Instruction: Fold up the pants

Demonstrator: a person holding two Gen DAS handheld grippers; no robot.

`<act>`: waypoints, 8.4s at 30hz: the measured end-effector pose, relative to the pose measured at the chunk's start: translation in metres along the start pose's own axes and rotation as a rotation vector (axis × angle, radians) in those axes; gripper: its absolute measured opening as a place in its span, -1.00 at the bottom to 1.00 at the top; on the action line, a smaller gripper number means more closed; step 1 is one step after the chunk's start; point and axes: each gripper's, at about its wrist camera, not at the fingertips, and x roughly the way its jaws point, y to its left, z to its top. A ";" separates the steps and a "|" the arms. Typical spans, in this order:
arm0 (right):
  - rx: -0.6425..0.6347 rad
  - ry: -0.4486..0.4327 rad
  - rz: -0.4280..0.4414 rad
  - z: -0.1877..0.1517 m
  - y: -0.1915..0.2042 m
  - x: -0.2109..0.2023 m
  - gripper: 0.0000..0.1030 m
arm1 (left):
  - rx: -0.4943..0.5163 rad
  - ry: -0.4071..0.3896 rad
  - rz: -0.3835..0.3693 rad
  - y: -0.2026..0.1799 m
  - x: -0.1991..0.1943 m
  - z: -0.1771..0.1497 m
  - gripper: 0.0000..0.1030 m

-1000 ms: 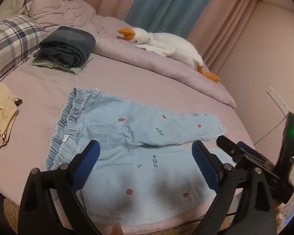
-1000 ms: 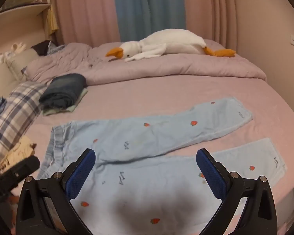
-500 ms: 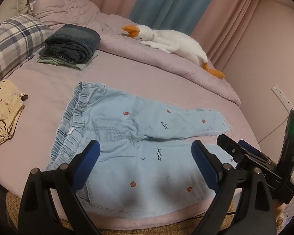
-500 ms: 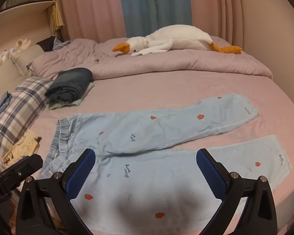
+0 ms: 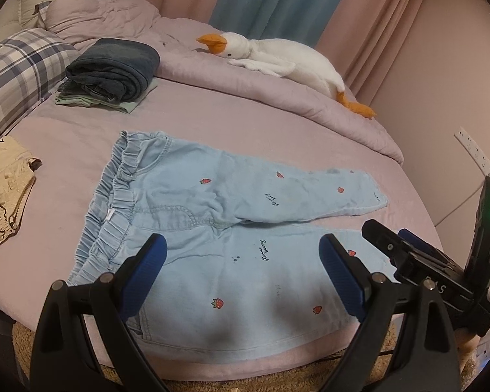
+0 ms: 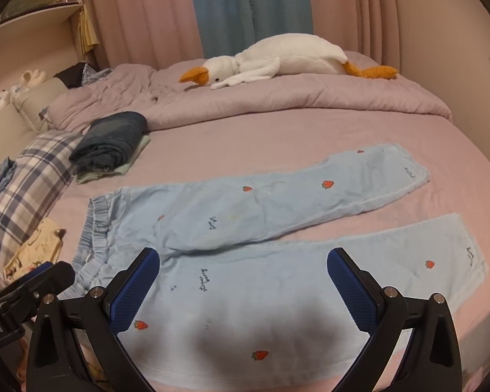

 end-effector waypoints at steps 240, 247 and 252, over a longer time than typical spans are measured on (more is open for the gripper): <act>0.515 -0.055 0.032 -0.045 -0.223 0.023 -0.93 | -0.339 0.236 -0.128 0.042 0.089 0.047 -0.82; 0.615 0.027 0.004 -0.083 -0.231 0.004 -0.93 | -0.277 0.383 -0.106 0.048 0.059 -0.037 -0.81; 0.675 0.132 -0.026 -0.118 -0.237 0.022 -0.93 | -0.365 0.462 -0.096 0.064 0.073 -0.064 -0.71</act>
